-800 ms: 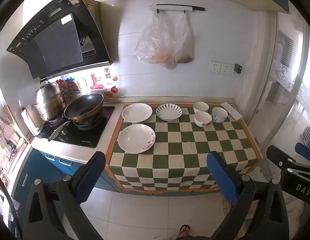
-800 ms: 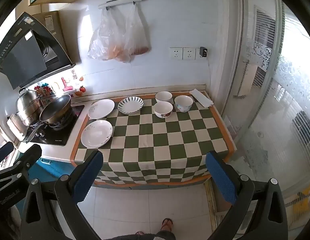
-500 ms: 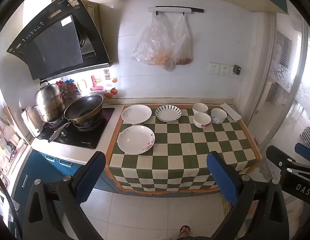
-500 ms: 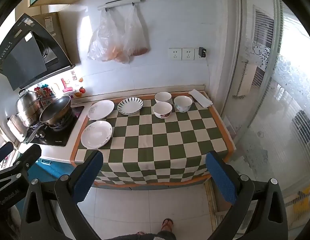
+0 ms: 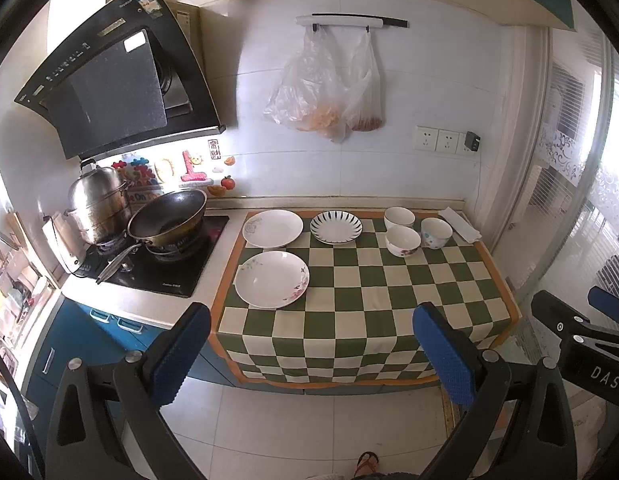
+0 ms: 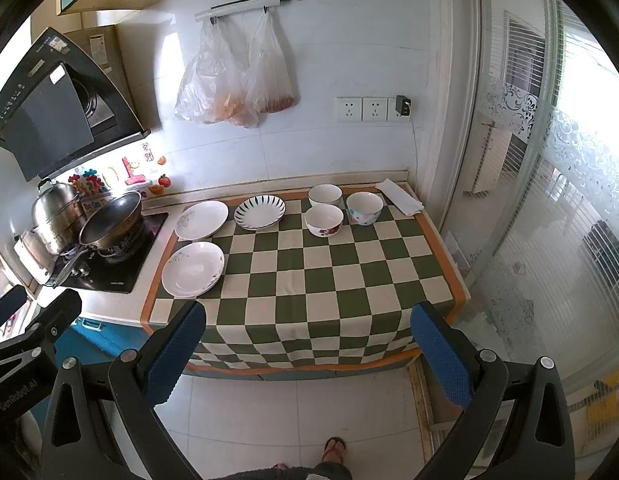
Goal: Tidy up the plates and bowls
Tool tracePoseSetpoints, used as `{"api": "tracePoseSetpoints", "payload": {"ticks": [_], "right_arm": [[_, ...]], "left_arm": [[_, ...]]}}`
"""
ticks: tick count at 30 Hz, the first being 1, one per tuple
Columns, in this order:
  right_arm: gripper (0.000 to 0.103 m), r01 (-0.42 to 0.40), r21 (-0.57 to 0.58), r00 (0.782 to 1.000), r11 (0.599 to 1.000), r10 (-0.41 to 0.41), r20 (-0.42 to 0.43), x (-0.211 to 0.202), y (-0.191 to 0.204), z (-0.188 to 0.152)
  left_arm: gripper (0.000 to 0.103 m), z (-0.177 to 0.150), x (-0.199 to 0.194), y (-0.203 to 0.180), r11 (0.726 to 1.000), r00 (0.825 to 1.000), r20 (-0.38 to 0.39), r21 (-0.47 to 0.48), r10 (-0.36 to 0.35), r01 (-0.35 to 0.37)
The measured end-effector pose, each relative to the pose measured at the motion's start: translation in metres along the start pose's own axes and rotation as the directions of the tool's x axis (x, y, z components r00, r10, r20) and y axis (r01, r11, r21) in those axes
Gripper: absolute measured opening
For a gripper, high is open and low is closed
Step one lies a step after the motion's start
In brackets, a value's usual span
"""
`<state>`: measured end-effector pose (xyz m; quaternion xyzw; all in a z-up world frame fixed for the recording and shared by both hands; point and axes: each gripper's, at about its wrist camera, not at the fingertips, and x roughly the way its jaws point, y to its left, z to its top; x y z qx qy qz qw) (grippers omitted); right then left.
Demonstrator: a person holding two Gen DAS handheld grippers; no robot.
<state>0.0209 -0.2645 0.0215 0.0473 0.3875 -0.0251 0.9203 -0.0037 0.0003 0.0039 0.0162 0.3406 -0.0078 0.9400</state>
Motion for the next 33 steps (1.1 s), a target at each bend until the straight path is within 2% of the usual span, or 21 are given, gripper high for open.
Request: {"api": "tracePoseSetpoints", "payload": {"ticks": [33], "right_arm": [[0.103,-0.004,-0.003,1.000,1.000,0.004,-0.012,-0.003,0.002,-0.002]], "left_arm": [[0.103,0.007,-0.008,0.005,1.000,1.000,0.001,-0.009,-0.004,0.004]]}}
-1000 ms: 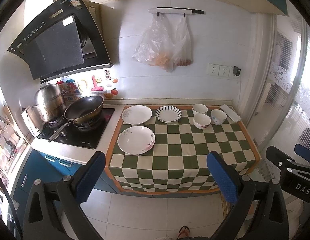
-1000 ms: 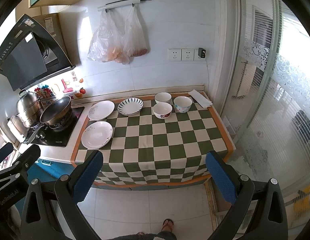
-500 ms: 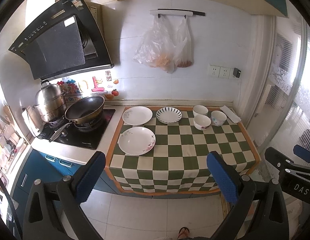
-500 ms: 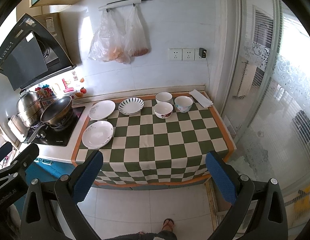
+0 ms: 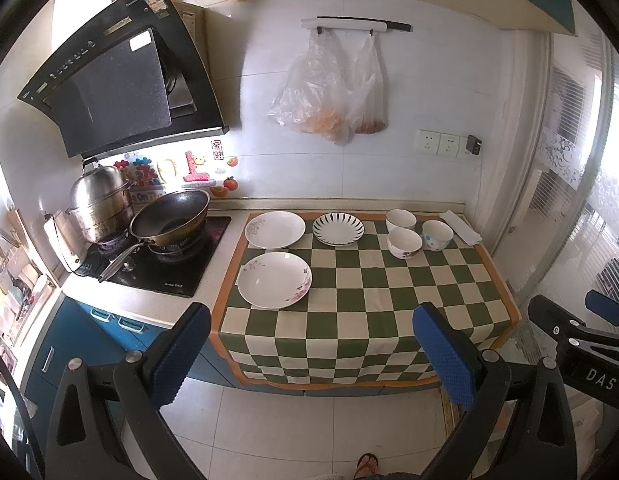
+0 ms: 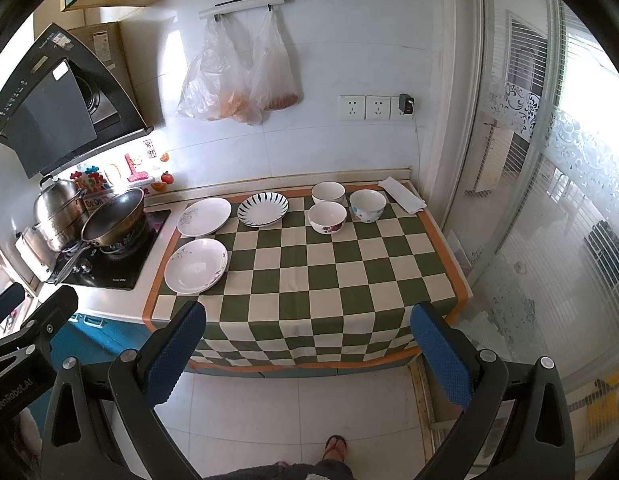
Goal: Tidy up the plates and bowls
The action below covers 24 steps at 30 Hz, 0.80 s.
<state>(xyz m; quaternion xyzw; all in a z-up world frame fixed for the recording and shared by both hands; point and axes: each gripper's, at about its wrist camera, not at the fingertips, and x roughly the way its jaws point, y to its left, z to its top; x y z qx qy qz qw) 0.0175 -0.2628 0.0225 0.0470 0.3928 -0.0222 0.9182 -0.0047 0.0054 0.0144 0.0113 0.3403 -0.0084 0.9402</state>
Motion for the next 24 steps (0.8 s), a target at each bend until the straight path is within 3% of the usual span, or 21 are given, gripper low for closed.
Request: {"api": "tracePoseSetpoints", "payload": {"ticks": [24], "right_arm": [[0.103,-0.001,-0.003,1.000,1.000,0.001,0.003,0.0022,0.0042,-0.0012]], "left_arm": [[0.103,-0.0051,0.0030,0.0051,1.000,1.000,0.005,-0.002,-0.002,0.002]]}}
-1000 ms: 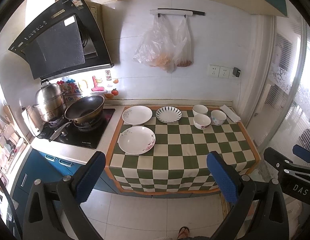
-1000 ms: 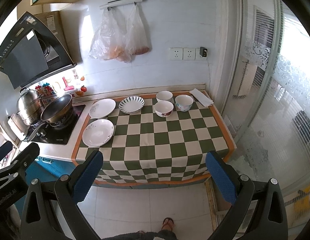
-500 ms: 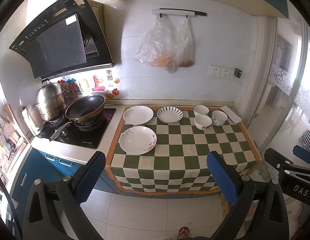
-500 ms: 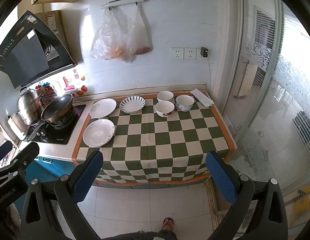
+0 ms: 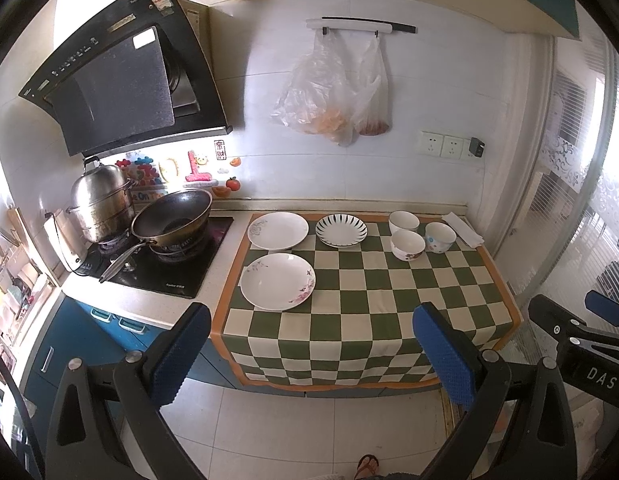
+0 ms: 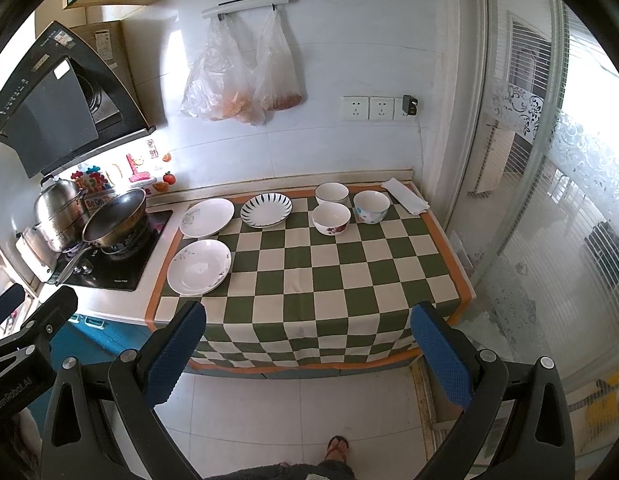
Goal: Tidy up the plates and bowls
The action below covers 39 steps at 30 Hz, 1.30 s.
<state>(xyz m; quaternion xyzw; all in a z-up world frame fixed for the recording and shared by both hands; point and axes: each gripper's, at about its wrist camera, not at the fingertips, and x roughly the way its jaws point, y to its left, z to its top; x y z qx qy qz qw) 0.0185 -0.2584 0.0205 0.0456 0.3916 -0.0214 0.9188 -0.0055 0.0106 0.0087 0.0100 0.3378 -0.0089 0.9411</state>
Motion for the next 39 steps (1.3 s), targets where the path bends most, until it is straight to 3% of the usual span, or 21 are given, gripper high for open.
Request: {"api": "tracePoseSetpoints", "payload": {"ticks": [15,19,22,26,31,34,39], "right_arm": [[0.103,-0.006,-0.001,1.000,1.000,0.006,-0.004,0.001,0.007,0.001],[0.103,-0.031,0.003,0.999,1.000,0.031,-0.012,0.011,0.009,0.006],[0.103,-0.082,0.017,0.997,0.997,0.082,-0.004,0.030,0.000,0.009],[0.103,-0.138,-0.006,0.990,0.990,0.138,0.004,0.077,-0.006,0.013],[0.103,-0.248,0.005,0.965,0.969,0.248,-0.086,0.150,-0.008,0.021],[0.103,-0.300,-0.002,0.943,0.954,0.296,-0.153,0.203,0.006,0.024],[0.103,-0.323,-0.015,0.913,0.946,0.308,-0.267,0.297,0.046,0.025]], "left_arm": [[0.103,-0.001,0.006,0.011,1.000,1.000,-0.001,-0.005,0.002,-0.002],[0.103,-0.001,0.013,0.012,1.000,1.000,-0.002,-0.018,0.005,-0.006],[0.103,-0.001,0.032,0.012,0.998,0.999,0.009,-0.043,0.053,-0.052],[0.103,-0.001,0.066,0.009,0.987,0.990,0.006,-0.075,0.143,-0.142],[0.103,-0.001,0.126,0.014,0.960,0.965,-0.039,-0.097,0.261,-0.263],[0.103,-0.003,0.167,0.026,0.951,0.954,-0.096,-0.100,0.284,-0.293],[0.103,-0.002,0.245,0.052,0.952,0.936,-0.236,-0.099,0.260,-0.289]]}}
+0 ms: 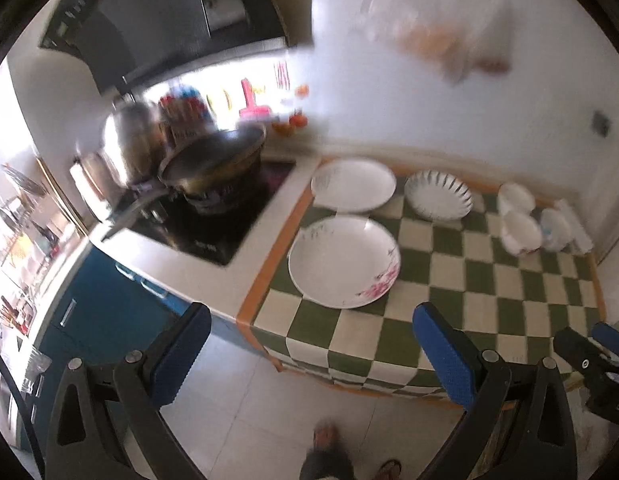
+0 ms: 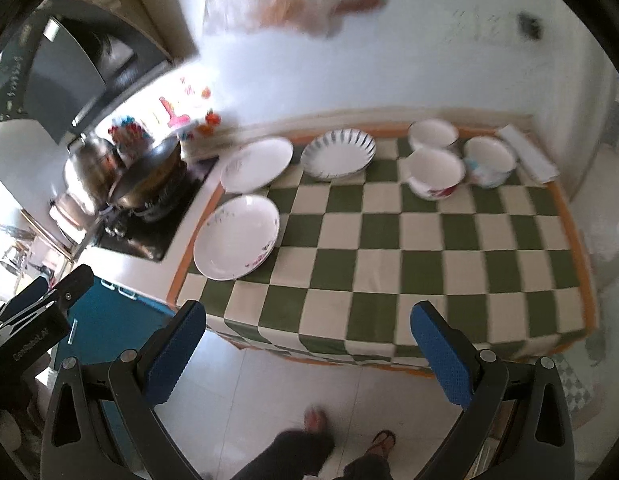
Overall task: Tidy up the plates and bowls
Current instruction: 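Lower the right tool and grasp the rim of the pink-flower plate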
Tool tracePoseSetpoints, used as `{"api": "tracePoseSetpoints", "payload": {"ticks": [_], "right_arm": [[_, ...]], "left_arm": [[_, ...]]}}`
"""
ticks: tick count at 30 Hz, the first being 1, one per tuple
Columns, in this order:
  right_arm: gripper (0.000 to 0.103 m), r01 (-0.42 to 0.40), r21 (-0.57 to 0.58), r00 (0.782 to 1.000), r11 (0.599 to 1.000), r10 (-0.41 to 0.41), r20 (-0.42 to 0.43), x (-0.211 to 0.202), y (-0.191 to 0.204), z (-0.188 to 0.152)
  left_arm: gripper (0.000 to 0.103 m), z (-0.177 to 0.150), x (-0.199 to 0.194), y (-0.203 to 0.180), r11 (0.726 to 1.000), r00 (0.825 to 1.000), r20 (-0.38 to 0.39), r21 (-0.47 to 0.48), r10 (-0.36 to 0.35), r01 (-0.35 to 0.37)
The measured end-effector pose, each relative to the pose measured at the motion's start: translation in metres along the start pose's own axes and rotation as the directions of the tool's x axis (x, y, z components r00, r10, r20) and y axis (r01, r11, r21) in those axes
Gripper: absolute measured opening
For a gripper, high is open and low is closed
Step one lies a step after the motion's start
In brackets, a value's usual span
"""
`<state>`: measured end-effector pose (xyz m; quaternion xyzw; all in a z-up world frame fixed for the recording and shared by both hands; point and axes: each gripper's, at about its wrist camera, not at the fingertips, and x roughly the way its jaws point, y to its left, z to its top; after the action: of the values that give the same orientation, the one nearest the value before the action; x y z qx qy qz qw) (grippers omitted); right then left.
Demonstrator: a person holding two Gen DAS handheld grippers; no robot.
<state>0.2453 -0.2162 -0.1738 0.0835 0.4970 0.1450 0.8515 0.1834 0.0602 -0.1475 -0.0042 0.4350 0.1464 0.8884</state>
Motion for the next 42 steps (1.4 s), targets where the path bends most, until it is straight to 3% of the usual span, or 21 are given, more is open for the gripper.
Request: {"api": "tracePoseSetpoints", "payload": {"ticks": [2,7,15,20,23,28,31,33,35,37,42], "right_arm": [[0.103,-0.025,0.017,0.999,1.000,0.026,-0.046,0.044,0.003,0.013],[0.103,0.007,0.021,0.993,1.000,-0.004,-0.119,0.134,0.022,0.045],[0.102,0.003,0.110,0.962,0.994,0.027,-0.272,0.263,0.052,0.092],[0.096,0.044,0.165,0.933,0.985,0.019,-0.360,0.333,0.055,0.105],[0.087,0.047,0.215,0.911,0.975,0.047,-0.411,0.366,0.050,0.107],[0.069,0.013,0.288,0.879,0.958,0.126,-0.460,0.395,0.046,0.101],[0.049,-0.010,0.291,0.864,0.957,0.155,-0.480,0.406,0.050,0.099],[0.027,-0.020,0.298,0.858,0.954,0.169,-0.484,0.413,0.051,0.100],[0.023,-0.024,0.299,0.860,0.954,0.172,-0.480,0.414,0.051,0.097],[0.017,-0.025,0.289,0.864,0.957,0.166,-0.476,0.415,0.050,0.095],[0.014,-0.060,0.279,0.863,0.958,0.191,-0.468,0.412,0.047,0.091]], "left_arm": [[0.103,0.013,0.040,0.006,1.000,0.998,-0.065,-0.006,-0.018,0.018],[0.103,0.046,0.135,0.022,0.997,0.975,-0.209,-0.002,-0.080,0.081],[0.097,0.080,0.278,0.040,0.982,0.892,-0.422,0.025,-0.159,0.187],[0.092,0.088,0.336,0.046,0.972,0.843,-0.510,0.050,-0.172,0.229],[0.082,0.089,0.359,0.045,0.962,0.815,-0.549,0.068,-0.185,0.264],[0.050,0.084,0.379,0.045,0.951,0.764,-0.616,0.073,-0.193,0.299],[0.036,0.083,0.378,0.045,0.946,0.752,-0.627,0.072,-0.204,0.317],[0.029,0.082,0.376,0.044,0.939,0.743,-0.634,0.074,-0.215,0.335],[0.026,0.080,0.373,0.042,0.936,0.743,-0.633,0.082,-0.217,0.343],[0.026,0.080,0.367,0.042,0.938,0.757,-0.619,0.093,-0.207,0.333],[0.026,0.079,0.364,0.039,0.942,0.756,-0.619,0.075,-0.214,0.327]]}}
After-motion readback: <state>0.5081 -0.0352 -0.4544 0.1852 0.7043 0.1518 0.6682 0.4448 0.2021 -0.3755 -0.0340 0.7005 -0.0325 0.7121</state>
